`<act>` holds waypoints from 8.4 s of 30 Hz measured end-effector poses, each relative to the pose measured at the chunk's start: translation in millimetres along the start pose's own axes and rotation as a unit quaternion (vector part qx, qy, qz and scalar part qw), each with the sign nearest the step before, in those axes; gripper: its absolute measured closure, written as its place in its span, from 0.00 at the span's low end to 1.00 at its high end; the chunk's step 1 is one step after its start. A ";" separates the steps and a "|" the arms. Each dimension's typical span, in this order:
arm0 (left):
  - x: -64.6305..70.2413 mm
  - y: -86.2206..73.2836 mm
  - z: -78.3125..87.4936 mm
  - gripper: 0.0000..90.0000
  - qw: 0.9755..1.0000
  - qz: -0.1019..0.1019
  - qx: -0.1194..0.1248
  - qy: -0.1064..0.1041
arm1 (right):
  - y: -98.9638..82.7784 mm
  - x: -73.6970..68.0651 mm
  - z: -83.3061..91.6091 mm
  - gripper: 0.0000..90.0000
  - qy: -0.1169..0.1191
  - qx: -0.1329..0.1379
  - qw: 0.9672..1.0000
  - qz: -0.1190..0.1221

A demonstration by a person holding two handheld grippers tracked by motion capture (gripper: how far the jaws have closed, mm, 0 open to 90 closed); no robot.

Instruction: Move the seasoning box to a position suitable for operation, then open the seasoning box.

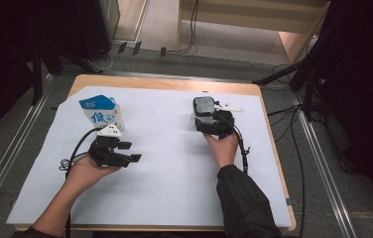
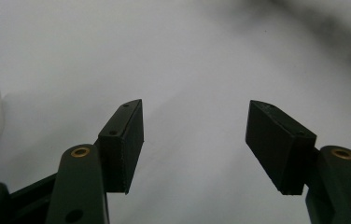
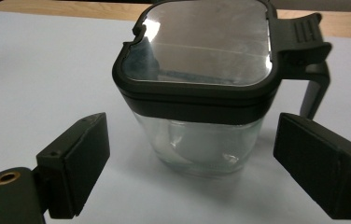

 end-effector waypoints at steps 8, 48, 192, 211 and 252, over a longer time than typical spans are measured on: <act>-0.1 -1.8 1.7 0.43 1.000 0.003 0.003 0.002 | -0.5 -3.1 -16.3 0.12 -0.019 0.002 1.000 -0.007; -6.4 -3.5 4.2 0.43 1.000 0.015 0.008 0.000 | 8.7 2.8 -29.1 0.17 -0.029 0.008 0.999 0.031; 29.8 43.1 -63.7 1.00 0.997 0.015 0.000 -0.079 | -55.2 -39.5 78.7 1.00 0.200 -0.091 0.966 0.135; 14.8 49.1 -53.6 0.83 0.994 -0.039 -0.007 -0.099 | -55.9 -32.2 98.2 1.00 0.215 -0.088 0.963 0.133; 23.8 52.4 -68.3 0.13 0.979 -0.126 -0.006 -0.160 | -53.1 -13.7 85.0 1.00 0.218 -0.106 0.963 0.118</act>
Point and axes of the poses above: each handheld gripper's, and its own axes: z roughly backward along the jaws, y roughly out of its top, x roughly to its right, the point moved 1 cm from there along -z, roughly forward along the jaws, and after that the axes turned 4 degrees about y, right-handed, at the moved point
